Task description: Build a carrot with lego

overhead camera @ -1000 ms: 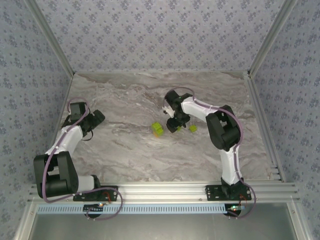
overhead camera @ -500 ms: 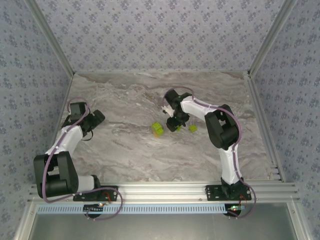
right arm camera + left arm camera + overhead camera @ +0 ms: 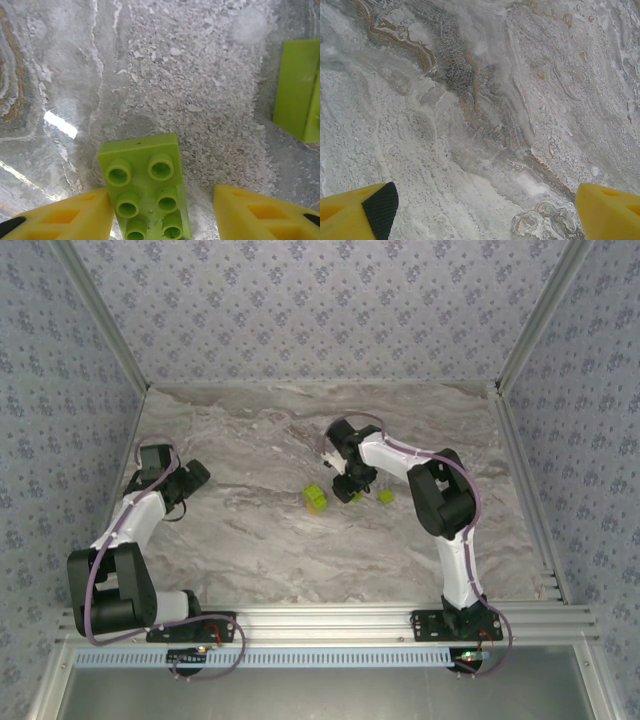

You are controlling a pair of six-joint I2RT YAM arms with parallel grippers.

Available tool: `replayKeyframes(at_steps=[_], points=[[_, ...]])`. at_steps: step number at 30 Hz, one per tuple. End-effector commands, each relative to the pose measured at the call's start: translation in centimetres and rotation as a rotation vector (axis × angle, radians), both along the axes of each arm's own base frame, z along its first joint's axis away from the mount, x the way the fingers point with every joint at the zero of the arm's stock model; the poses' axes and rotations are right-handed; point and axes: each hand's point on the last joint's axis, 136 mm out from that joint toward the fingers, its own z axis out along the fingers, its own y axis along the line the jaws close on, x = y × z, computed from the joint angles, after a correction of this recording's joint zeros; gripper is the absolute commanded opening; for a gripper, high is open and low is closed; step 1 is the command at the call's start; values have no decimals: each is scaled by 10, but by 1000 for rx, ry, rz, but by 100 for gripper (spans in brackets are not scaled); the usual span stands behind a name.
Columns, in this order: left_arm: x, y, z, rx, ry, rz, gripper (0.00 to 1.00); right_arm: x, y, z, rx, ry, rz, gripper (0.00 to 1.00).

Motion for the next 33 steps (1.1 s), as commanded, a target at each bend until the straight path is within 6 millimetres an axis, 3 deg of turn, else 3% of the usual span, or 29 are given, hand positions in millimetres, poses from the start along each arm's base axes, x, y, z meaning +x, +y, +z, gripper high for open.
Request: replayKeyframes(at_steps=[1,9,16,24,33], points=[[6,1,7,-2,-18,-4,93,-1,16,-11,14,13,49,54],[6,2,7,-3,-20,-2,93,-5,15,-11,10,25,29,35],[5,1,8,-5,-22,-3,93,-3,-3,4,5,14,-124,29],[6,1,8,-6,-25,-3,93,-14,-14,63,77,-12,-258,29],[6,0,11,-8,-34,-4,93,-33,-5,132,161,-61,-291,29]])
